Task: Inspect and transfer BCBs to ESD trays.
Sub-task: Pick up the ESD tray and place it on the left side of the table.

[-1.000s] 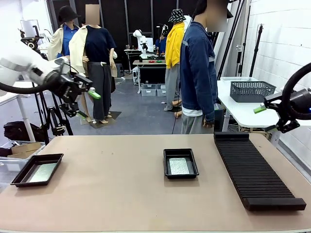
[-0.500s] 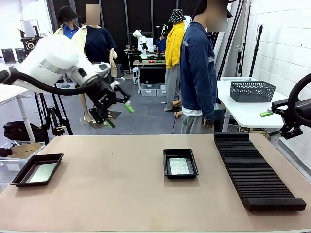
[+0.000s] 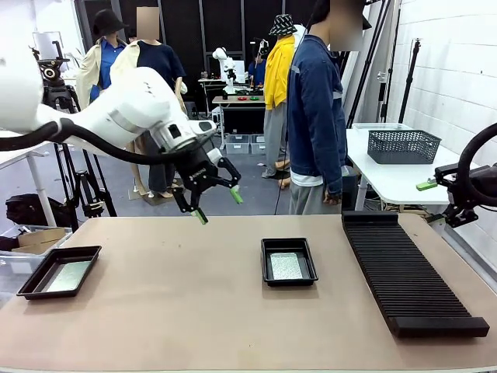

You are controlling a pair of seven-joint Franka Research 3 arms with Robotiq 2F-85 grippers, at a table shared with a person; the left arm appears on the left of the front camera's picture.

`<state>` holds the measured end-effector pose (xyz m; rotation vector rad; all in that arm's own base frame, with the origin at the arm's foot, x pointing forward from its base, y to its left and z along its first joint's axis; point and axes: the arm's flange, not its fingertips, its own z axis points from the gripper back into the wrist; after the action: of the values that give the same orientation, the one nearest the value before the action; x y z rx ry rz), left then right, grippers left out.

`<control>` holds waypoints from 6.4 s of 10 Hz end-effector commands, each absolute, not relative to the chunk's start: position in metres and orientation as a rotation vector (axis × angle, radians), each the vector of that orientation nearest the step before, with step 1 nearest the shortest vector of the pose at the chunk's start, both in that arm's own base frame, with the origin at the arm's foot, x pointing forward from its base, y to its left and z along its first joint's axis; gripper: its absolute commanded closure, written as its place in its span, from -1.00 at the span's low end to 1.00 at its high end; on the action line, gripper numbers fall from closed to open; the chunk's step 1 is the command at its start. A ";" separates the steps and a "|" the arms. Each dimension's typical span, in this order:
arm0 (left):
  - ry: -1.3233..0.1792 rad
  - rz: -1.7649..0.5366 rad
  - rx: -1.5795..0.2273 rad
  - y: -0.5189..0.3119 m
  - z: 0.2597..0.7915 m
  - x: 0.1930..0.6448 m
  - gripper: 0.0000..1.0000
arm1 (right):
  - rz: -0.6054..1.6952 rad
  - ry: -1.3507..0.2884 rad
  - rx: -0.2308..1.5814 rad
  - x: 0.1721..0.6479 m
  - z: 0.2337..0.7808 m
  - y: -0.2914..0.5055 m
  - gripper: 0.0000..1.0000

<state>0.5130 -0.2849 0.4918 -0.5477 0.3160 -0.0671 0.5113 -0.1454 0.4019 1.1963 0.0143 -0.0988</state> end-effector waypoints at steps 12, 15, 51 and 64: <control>0.196 0.042 -0.400 -0.389 0.387 0.561 -1.00 | -0.105 0.052 1.221 0.531 0.379 -0.152 -1.00; 0.077 0.012 -0.392 -0.394 0.366 0.574 -1.00 | -0.105 0.052 1.221 0.531 0.379 -0.152 -1.00; -0.023 -0.094 -0.342 -0.410 0.315 0.574 1.00 | -0.105 0.052 1.221 0.531 0.379 -0.152 -1.00; -0.027 -0.084 -0.249 -0.259 0.322 0.535 1.00 | -0.105 0.052 1.221 0.531 0.379 -0.152 -1.00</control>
<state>0.5427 -0.2734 0.3222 -0.2543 -0.0041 -0.0651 0.5323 -0.1535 0.3787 1.2232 0.0403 -0.1128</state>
